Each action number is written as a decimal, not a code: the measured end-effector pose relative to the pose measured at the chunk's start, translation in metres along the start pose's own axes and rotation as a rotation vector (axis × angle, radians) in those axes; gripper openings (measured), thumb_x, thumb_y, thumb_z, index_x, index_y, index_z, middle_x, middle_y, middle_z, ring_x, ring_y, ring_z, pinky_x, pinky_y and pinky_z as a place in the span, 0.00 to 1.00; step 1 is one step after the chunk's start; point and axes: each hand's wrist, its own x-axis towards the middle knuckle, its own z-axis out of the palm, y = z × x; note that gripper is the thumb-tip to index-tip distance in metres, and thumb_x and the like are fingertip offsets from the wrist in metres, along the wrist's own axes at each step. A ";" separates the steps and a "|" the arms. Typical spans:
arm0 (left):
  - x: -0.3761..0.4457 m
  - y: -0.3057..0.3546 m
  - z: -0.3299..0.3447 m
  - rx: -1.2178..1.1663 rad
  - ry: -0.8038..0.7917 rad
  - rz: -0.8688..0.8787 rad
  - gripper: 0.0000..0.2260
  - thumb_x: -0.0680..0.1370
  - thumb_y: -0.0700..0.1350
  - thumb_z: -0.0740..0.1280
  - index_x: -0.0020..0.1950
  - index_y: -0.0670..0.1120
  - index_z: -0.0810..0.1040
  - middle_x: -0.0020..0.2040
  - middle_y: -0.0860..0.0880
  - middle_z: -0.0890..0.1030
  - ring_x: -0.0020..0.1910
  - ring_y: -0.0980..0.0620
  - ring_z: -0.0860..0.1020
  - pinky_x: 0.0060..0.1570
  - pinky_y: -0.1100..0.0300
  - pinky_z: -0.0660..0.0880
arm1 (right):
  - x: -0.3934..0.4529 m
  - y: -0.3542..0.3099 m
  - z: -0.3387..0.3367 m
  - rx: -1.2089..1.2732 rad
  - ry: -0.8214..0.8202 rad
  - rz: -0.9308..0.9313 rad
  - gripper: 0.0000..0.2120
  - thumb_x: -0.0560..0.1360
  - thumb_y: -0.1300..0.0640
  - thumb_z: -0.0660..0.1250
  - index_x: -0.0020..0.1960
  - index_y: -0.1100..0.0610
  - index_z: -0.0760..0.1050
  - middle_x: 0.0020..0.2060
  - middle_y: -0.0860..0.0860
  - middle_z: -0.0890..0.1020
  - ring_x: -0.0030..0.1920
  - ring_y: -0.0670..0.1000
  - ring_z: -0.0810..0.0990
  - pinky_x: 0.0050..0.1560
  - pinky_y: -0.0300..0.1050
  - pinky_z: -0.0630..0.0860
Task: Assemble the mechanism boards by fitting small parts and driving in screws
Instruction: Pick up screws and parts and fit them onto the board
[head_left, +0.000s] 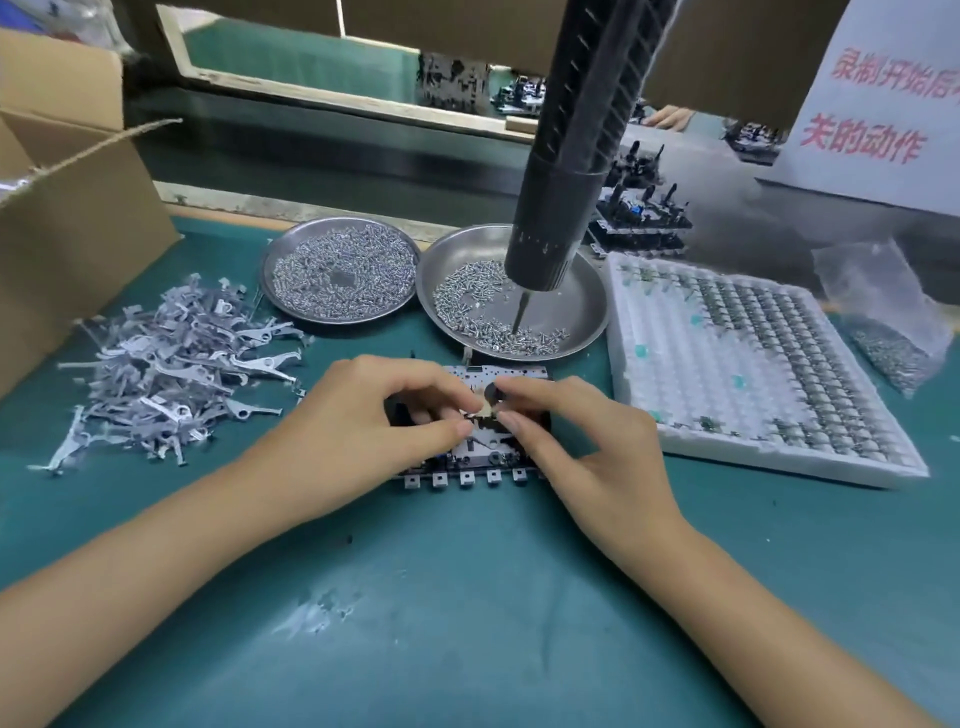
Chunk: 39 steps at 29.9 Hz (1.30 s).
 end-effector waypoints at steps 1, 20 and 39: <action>0.000 0.000 0.000 -0.002 0.005 -0.021 0.07 0.71 0.41 0.73 0.41 0.54 0.83 0.36 0.53 0.82 0.35 0.54 0.78 0.35 0.70 0.73 | 0.000 0.000 0.000 -0.005 -0.004 -0.001 0.11 0.74 0.60 0.69 0.56 0.57 0.81 0.43 0.50 0.83 0.45 0.50 0.81 0.48 0.46 0.77; -0.005 0.003 0.001 0.013 -0.005 -0.073 0.11 0.69 0.38 0.74 0.43 0.55 0.83 0.35 0.54 0.83 0.35 0.57 0.80 0.41 0.64 0.76 | -0.004 -0.001 -0.004 -0.071 -0.135 -0.140 0.15 0.70 0.66 0.73 0.55 0.58 0.81 0.41 0.49 0.83 0.45 0.47 0.79 0.48 0.37 0.75; 0.017 -0.008 -0.019 0.145 0.270 0.091 0.04 0.75 0.50 0.69 0.47 0.53 0.83 0.40 0.58 0.82 0.38 0.64 0.77 0.40 0.73 0.69 | -0.002 0.000 -0.004 0.106 0.061 0.083 0.10 0.75 0.63 0.65 0.54 0.60 0.81 0.41 0.48 0.83 0.44 0.40 0.81 0.47 0.33 0.75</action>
